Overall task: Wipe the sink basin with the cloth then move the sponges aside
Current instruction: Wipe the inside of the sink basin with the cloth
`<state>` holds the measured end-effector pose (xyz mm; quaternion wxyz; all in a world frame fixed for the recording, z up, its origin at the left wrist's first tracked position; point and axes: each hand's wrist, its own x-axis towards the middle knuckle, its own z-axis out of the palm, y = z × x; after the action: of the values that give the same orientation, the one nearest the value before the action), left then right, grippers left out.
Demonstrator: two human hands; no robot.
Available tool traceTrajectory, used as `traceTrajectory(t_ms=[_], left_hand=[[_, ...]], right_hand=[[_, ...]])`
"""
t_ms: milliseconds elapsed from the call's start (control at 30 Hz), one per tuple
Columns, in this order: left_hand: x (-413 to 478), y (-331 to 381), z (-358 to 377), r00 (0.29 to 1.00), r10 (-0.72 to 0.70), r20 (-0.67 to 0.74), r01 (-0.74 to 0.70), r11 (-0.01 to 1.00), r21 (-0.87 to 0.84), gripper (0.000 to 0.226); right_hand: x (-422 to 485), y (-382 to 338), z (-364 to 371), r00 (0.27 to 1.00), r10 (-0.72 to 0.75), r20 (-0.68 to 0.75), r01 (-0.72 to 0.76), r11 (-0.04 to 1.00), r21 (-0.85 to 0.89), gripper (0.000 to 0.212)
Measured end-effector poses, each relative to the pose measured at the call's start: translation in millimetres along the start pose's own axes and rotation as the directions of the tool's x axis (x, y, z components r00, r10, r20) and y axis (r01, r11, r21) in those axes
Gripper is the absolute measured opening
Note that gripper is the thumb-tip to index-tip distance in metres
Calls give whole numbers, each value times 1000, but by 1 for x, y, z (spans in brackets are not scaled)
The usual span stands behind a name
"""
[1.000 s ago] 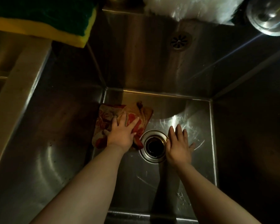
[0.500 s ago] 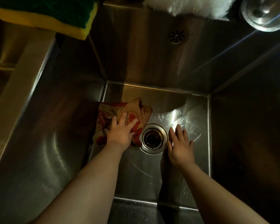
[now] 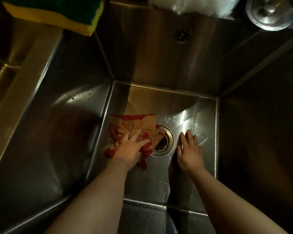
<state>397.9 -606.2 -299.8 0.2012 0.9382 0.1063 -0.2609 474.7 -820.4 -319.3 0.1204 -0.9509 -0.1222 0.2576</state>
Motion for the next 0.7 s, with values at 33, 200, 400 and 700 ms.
traceTrajectory(t_ms=[33,200,400,700], left_hand=[[1,1,-1,1000,2,2,-2,1000,5,61],[5,8,-3,999,-16,-35,16,1000,24,59],[8,19,-2,996,-31,-84,31,999,8,58],[24,44,3,998,34,-53,-32,999,40,60]], right_hand=[[0,1,0,1000,6,-4,-6,1000,1,54],[2,2,2,1000,6,0,-6,1000,-20,54],[2,6,-1,1000,-5,7,5,998,-57,54],[3,10,-12,998,39,-42,-39,999,6,55]])
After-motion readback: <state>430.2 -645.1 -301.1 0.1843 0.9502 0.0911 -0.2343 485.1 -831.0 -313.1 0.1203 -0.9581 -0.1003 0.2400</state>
